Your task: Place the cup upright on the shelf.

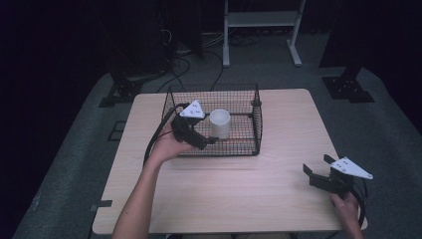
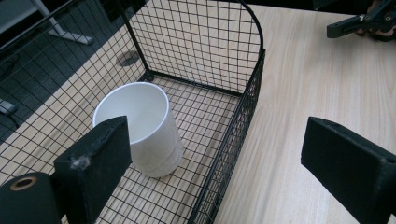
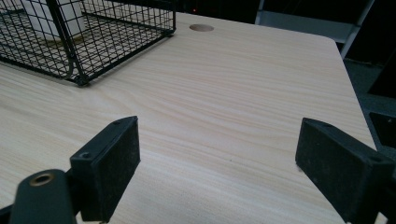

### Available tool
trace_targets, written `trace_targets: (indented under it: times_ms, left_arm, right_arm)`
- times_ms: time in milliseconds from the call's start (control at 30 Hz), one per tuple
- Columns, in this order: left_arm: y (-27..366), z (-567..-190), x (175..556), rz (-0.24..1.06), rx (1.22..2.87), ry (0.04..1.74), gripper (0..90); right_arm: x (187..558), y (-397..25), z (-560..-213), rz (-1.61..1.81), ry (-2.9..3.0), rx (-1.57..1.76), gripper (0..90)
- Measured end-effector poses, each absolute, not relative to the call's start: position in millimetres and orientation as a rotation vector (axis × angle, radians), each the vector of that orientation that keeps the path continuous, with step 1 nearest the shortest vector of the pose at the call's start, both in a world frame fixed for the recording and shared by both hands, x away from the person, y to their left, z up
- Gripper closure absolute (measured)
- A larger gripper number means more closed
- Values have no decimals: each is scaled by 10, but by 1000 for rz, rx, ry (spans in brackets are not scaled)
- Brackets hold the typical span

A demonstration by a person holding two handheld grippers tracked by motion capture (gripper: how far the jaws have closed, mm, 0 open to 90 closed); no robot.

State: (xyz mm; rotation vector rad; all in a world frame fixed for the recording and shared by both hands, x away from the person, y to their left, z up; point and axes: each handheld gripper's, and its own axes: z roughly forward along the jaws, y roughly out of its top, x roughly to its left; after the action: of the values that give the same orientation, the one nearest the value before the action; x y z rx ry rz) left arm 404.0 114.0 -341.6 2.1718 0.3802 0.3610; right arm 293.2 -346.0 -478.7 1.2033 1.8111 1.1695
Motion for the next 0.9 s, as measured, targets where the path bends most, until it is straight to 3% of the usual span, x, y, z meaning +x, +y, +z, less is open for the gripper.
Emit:
trace_targets:
  times_ms: [900]
  left_arm:
    - [1351, -3598, 3561, 431, 2078, 400, 67]
  right_arm:
    - [2932, -3452, -4788, 1164, 1811, 1201, 130]
